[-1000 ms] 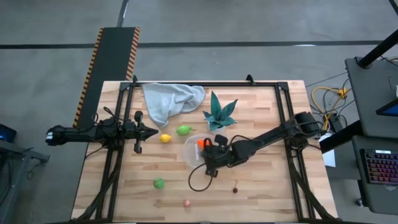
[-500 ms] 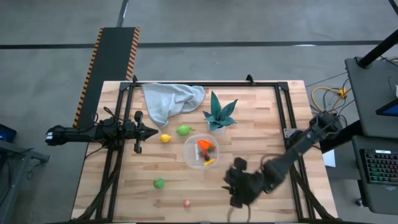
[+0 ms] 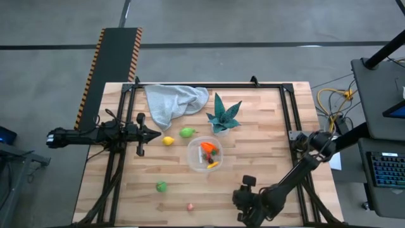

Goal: Pick and placing Produce into tupperware
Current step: Put the red cherry into the transparent bin

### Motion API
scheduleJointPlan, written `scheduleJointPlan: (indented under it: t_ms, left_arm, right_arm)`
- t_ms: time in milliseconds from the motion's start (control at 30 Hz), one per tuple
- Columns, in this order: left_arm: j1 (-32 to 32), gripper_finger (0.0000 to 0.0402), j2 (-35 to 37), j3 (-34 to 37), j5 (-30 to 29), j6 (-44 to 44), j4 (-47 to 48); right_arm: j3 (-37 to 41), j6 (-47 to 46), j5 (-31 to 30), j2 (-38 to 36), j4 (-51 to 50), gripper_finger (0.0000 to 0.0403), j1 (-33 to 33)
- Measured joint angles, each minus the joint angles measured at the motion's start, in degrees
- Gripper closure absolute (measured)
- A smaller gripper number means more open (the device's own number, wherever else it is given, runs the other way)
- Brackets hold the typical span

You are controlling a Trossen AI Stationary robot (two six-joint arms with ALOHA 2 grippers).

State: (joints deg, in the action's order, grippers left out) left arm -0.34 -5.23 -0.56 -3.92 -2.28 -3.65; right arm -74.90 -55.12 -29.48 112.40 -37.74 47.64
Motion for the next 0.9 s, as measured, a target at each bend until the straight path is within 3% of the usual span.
scheduleJointPlan:
  t_ms: [600, 900]
  left_arm:
    - [0.0, 0.0402, -0.3, 0.0, -0.9, -0.1, 0.0]
    - [0.0, 0.0402, -0.3, 0.0, -0.9, -0.1, 0.0]
  right_arm:
    - [2.6, -5.4, 2.5, 0.3, -3.6, 0.0259, 1.5]
    - [6.2, -7.5, 2.5, 0.3, 2.2, 0.0259, 1.5]
